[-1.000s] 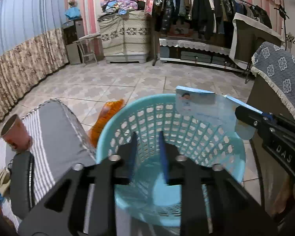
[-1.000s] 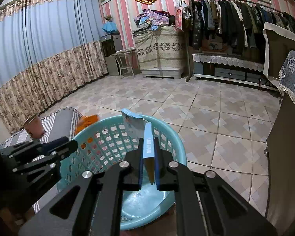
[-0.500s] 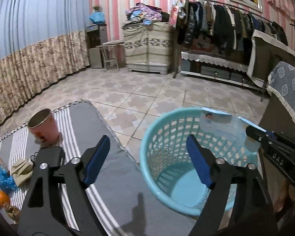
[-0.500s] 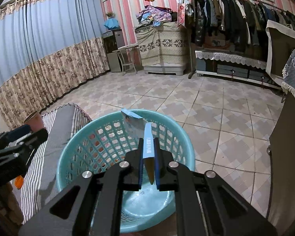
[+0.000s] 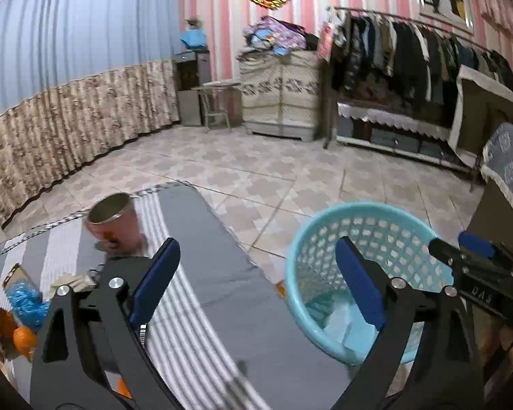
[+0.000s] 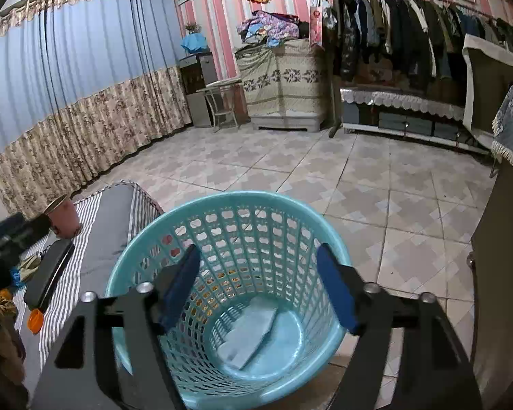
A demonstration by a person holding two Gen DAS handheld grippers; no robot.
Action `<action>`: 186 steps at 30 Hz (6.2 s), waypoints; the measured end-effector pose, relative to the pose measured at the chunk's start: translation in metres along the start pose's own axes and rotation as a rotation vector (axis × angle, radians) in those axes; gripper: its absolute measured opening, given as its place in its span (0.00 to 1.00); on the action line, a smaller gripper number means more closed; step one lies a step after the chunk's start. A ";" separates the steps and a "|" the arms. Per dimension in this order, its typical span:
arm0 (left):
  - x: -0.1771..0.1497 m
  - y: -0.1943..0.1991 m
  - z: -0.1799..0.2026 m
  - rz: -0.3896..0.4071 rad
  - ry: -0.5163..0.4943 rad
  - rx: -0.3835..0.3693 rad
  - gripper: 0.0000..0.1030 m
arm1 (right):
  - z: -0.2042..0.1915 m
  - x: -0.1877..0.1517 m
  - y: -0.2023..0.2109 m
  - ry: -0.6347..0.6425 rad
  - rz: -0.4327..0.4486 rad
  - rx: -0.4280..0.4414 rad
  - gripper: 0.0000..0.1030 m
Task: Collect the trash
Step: 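Move both tools back over the table, then grasp the black ribbed cup with the right tool while the left tool grasps the cream lid, then carry the cup and cream lid over the blue basket, then open both tools to drop the cup and lid into the basket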
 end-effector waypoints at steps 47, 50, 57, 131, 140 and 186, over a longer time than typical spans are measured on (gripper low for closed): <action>-0.130 0.229 -0.329 -0.048 0.174 0.538 0.95 | -0.315 -0.117 0.124 0.343 -0.111 0.357 0.94; -0.134 0.229 -0.334 -0.052 0.177 0.540 0.95 | -0.327 -0.122 0.124 0.339 -0.133 0.342 0.94; -0.143 0.230 -0.343 -0.067 0.213 0.535 0.95 | -0.347 -0.132 0.120 0.326 -0.177 0.282 0.94; -0.002 0.064 -0.048 0.038 -0.014 0.122 0.59 | -0.057 0.020 0.070 0.047 0.137 0.131 0.73; -0.003 0.005 0.013 -0.005 -0.044 0.023 0.59 | -0.031 0.024 0.035 0.081 0.098 0.070 0.73; -0.009 -0.027 0.000 -0.026 -0.023 0.047 0.93 | -0.026 -0.006 -0.015 0.020 -0.007 -0.031 0.91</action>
Point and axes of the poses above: each gripper's, at about its wrist camera, not at the fingertips, and y roughly against the way its jaws point, z to its right, x to its top, the point moved 1 cm from there along -y, roughly the way its jaws point, and after that the axes turned 10 degrees about z, right-handed, at the moved point
